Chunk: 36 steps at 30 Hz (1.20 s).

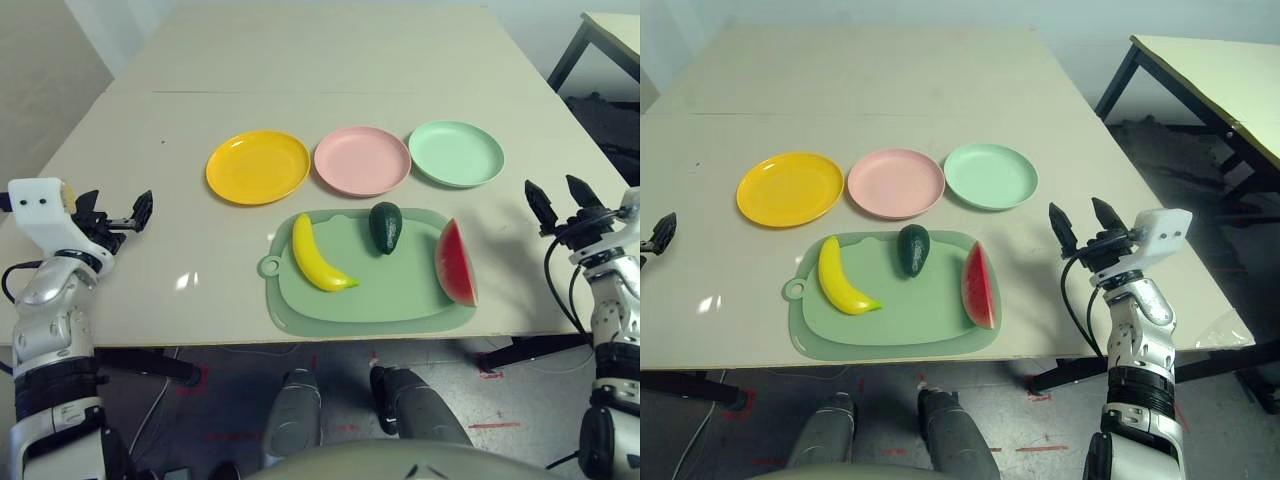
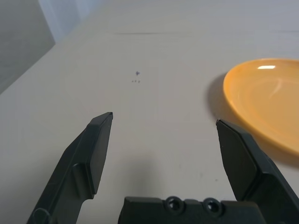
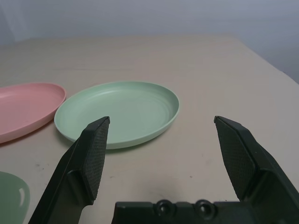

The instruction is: Place the fruits into color-matched plates.

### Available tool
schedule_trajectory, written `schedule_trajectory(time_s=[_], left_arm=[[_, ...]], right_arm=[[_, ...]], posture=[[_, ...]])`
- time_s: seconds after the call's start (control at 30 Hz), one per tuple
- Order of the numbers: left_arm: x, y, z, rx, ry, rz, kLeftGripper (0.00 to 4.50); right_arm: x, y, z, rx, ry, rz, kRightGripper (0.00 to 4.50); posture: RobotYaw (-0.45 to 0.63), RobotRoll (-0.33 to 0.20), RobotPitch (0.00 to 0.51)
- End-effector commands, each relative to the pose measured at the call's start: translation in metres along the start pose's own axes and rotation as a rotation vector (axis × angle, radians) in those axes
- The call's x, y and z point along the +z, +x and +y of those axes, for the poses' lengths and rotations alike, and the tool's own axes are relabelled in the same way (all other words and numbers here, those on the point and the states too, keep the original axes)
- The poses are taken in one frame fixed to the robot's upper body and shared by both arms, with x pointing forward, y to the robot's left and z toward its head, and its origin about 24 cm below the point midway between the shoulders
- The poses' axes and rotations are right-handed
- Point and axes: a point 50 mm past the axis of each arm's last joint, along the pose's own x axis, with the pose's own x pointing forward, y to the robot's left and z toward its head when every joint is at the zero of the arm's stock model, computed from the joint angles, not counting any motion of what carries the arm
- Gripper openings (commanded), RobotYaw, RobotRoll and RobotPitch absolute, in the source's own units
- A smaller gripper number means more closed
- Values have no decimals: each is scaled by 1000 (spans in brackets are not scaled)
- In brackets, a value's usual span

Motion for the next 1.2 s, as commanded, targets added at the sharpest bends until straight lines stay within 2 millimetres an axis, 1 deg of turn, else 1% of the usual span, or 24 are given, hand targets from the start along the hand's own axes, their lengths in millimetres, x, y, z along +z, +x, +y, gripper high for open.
schedule_trajectory(time_s=[0.03, 0.2, 0.4, 0.47, 0.53, 0.57, 0.63, 0.7, 0.73, 0.83, 0.9, 0.97, 1.03, 1.07, 1.13, 1.2], left_arm=[[1, 1, 3, 9, 16, 0, 4500], [0, -2, 1, 11, 11, -6, 4500], [-3, -11, 1, 22, -7, -16, 4500], [-1, -12, -1, 8, -15, -31, 4500], [2, -13, -7, -38, -24, -55, 4500], [4, -12, -13, -79, -33, -73, 4500], [10, -13, -29, -234, -47, -100, 4500], [19, -21, -50, -492, -59, -99, 4500], [25, -24, -59, -592, -60, -104, 4500], [41, -31, -77, -832, -40, -124, 4500], [46, -35, -88, -977, -14, -104, 4500], [45, -39, -99, -1113, 22, -43, 4500], [44, -44, -108, -1245, 84, 7, 4500], [46, -45, -111, -1297, 97, 6, 4500], [50, -46, -118, -1383, 114, -13, 4500], [53, -46, -124, -1452, 130, -16, 4500]], right_arm=[[-4, -3, -3, -20, 0, 14, 4474], [-4, -3, -4, -8, -7, 26, 4474], [-1, -3, -14, -14, -24, 38, 4474], [2, -2, -18, -12, -33, 41, 4474], [4, -2, -23, -10, -48, 48, 4474], [6, -2, -26, -11, -52, 52, 4474], [9, -3, -35, -39, -67, 54, 4474], [17, 0, -39, -49, -120, 54, 4474], [21, 1, -41, -43, -134, 48, 4474], [35, 2, -46, -20, -181, 37, 4474], [45, 5, -49, -5, -197, 36, 4474], [56, 12, -50, 25, -206, 42, 4474], [67, 24, -42, 119, -197, 60, 4474], [71, 31, -36, 182, -195, 81, 4474], [80, 42, -22, 313, -242, 134, 4474], [87, 50, -11, 420, -330, 180, 4474]], posture=[[17, 0, 144], [36, 0, 153], [46, 0, 156], [42, 0, 154], [30, 0, 151], [28, 0, 150], [37, 0, 153], [52, 0, 155], [56, 0, 155], [41, 0, 150], [32, 0, 151], [10, 0, 156], [-11, 0, 160], [-26, 0, 164], [-42, 0, 167], [-57, 0, 169]])
